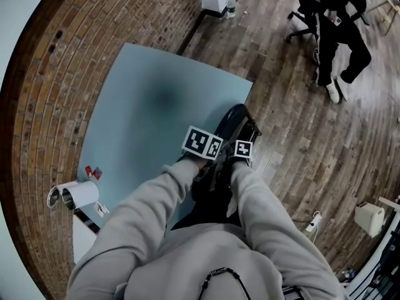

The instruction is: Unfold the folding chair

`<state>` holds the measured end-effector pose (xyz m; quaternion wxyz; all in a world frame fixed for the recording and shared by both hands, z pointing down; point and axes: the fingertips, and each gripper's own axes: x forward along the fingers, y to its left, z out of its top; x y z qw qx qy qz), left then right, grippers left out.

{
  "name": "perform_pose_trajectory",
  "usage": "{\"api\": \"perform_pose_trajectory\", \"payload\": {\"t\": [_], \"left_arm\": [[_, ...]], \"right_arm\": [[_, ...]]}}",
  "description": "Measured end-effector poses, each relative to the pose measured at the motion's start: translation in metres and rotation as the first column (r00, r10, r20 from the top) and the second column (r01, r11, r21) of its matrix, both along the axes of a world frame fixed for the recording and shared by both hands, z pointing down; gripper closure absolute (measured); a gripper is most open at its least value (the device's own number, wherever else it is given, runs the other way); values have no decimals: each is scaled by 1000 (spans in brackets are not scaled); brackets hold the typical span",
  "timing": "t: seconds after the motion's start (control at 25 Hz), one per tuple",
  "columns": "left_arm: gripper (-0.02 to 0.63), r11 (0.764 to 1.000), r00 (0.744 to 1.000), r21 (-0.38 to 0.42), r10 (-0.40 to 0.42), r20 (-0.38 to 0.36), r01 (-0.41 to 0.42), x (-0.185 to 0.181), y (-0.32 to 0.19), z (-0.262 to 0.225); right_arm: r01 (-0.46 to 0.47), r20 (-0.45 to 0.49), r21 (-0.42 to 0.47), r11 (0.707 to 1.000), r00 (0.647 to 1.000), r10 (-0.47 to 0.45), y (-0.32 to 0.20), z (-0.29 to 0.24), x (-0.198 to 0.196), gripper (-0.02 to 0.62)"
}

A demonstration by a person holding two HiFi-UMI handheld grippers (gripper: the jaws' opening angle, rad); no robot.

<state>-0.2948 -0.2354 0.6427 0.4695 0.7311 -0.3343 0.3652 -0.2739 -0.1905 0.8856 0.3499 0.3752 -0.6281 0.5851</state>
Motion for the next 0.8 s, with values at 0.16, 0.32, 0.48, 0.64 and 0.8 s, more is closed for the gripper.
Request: {"api": "perform_pose_trajectory", "payload": {"t": [0.16, 0.32, 0.48, 0.64, 0.8], "left_arm": [[516, 1000, 1000, 5, -2, -9, 2, 19, 3, -4], [529, 1000, 999, 14, -20, 25, 19, 28, 12, -4], [528, 1000, 1000, 23, -1, 23, 0, 64, 35, -10], [526, 999, 1000, 40, 11, 28, -12, 107, 52, -15], [526, 999, 999, 29, 28, 38, -29, 138, 69, -14]], "right_arm": [[66, -24, -3, 998, 998, -66, 11, -12, 41, 423], [22, 83, -47, 999, 996, -18, 35, -17, 86, 449], [26, 176, -57, 998, 984, -16, 58, -19, 132, 457], [1, 253, -73, 997, 967, 18, 78, -21, 177, 462], [-40, 337, -98, 994, 939, 71, 103, -17, 220, 469]]}}
